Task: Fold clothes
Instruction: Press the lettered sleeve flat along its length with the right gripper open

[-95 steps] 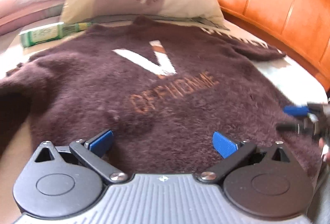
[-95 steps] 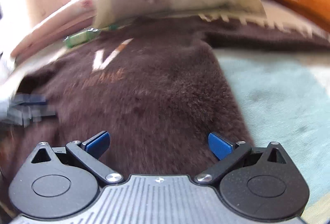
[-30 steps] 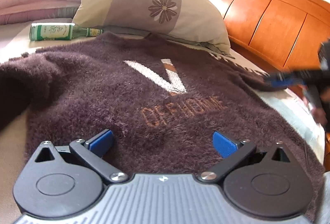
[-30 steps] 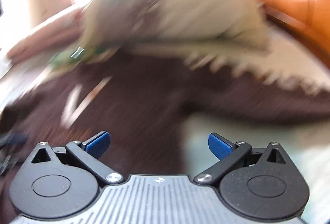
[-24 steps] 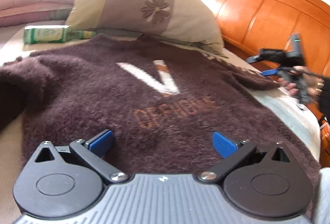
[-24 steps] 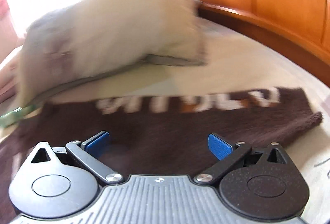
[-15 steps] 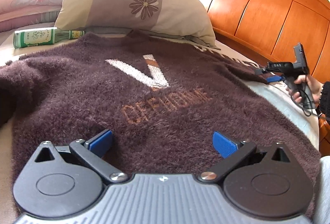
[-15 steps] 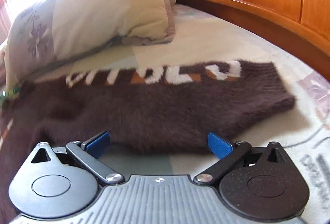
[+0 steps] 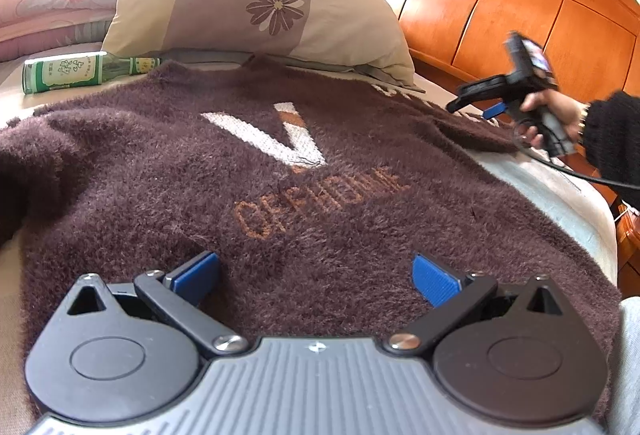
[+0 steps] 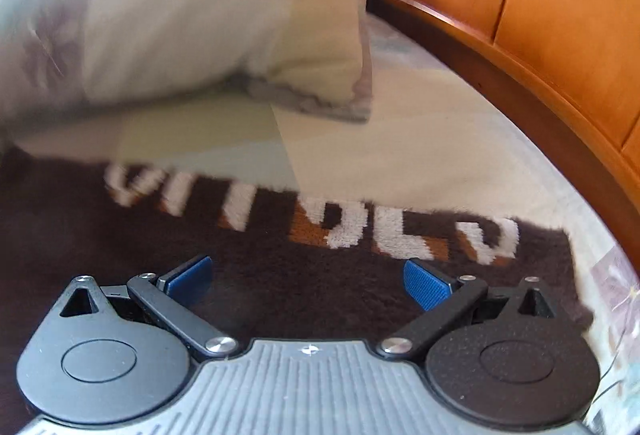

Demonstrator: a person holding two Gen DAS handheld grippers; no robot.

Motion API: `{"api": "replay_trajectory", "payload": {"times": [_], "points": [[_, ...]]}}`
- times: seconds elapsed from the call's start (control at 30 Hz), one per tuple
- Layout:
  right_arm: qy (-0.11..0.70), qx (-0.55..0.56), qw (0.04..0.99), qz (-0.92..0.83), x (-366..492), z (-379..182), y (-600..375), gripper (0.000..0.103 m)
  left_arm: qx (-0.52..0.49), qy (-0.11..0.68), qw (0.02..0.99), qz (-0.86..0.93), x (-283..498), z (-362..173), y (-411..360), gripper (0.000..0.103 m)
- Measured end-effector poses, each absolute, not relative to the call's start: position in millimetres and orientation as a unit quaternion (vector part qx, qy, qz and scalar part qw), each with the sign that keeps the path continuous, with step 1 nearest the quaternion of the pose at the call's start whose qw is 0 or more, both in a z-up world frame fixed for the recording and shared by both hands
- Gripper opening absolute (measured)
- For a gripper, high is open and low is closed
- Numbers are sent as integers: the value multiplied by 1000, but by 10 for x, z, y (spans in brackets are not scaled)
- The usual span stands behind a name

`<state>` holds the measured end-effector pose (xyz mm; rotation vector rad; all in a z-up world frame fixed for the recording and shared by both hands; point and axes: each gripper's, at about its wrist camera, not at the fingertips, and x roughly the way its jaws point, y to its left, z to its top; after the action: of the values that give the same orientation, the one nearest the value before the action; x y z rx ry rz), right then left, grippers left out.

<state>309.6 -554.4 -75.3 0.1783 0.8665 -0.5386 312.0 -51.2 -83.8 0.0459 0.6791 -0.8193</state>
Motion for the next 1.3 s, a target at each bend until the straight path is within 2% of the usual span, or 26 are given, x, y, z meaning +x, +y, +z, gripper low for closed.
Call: {"api": "replay_trajectory", "payload": {"times": [0.1,0.3,0.43,0.63,0.7,0.8,0.93,1.17,1.3], "points": [[445,88,853,-257,3195,-947,-5652,103,20,324,861,-392,3128,-840,-503,102],[382,192,833,-350,2900,-885,-6292,103,27,324,861,-390,3119,-842,-519,102],[409,175,847,-290,3097,-667,-5914,103,29,324,862,-390,3118,-844,-522,102],[449,91,875,-156,3309,-619,-4942,103,29,324,862,-389,3116,-844,-521,102],[466,75,869,-148,3283,-752,-4913,103,29,324,862,-390,3114,-844,-519,102],[447,96,876,-150,2954,-943,-5128,103,29,324,862,-390,3114,-848,-520,102],[446,104,875,-154,2688,-913,-5169,103,32,324,862,-389,3114,-847,-525,102],[429,140,874,-178,3177,-623,-5049,103,39,326,861,-389,3101,-792,-521,102],[460,127,858,-192,3601,-843,-5029,103,77,285,854,-428,2909,-601,-530,102]]}}
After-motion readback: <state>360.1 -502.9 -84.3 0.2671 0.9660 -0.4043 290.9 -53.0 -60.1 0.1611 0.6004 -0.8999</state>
